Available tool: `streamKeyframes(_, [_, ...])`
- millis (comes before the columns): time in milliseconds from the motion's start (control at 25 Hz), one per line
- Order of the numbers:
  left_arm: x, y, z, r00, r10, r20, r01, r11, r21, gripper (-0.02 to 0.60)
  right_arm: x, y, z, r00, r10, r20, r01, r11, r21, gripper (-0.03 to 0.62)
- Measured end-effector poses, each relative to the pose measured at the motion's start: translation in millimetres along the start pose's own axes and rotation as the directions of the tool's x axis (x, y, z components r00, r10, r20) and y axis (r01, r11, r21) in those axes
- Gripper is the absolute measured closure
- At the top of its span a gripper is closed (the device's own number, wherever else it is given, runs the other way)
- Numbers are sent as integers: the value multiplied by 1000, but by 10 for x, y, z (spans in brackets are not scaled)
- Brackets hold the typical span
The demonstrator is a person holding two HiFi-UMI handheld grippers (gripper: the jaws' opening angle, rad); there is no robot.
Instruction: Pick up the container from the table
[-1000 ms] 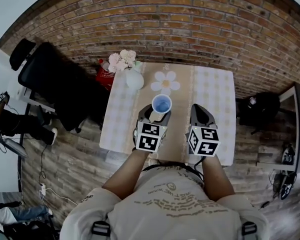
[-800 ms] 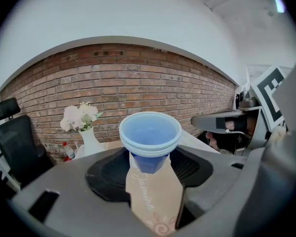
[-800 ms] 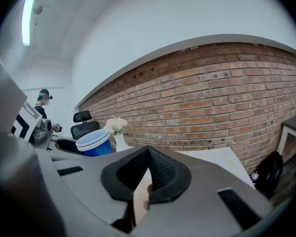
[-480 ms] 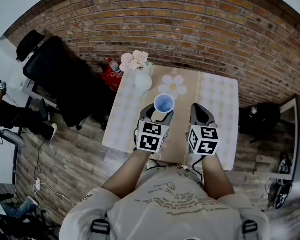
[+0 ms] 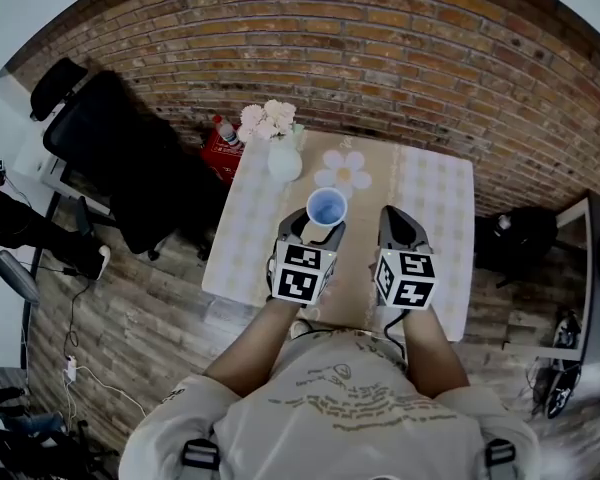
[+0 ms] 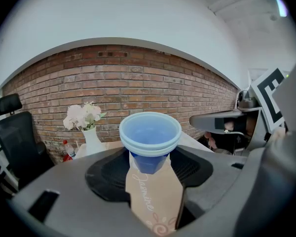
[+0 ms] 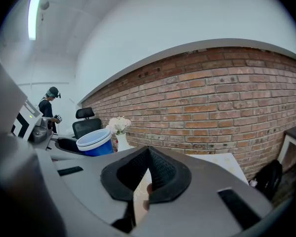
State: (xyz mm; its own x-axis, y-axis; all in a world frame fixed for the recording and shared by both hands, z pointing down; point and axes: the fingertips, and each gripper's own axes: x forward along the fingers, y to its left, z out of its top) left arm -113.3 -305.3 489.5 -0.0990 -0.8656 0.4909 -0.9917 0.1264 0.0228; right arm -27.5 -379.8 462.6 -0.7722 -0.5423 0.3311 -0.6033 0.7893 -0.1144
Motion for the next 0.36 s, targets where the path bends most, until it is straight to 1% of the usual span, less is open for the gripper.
streamKeyframes(360, [15,13,6,1000,6,6,-6,1000,-12,313,8,-24,16,1000,4,1,-4,1000,-9,592])
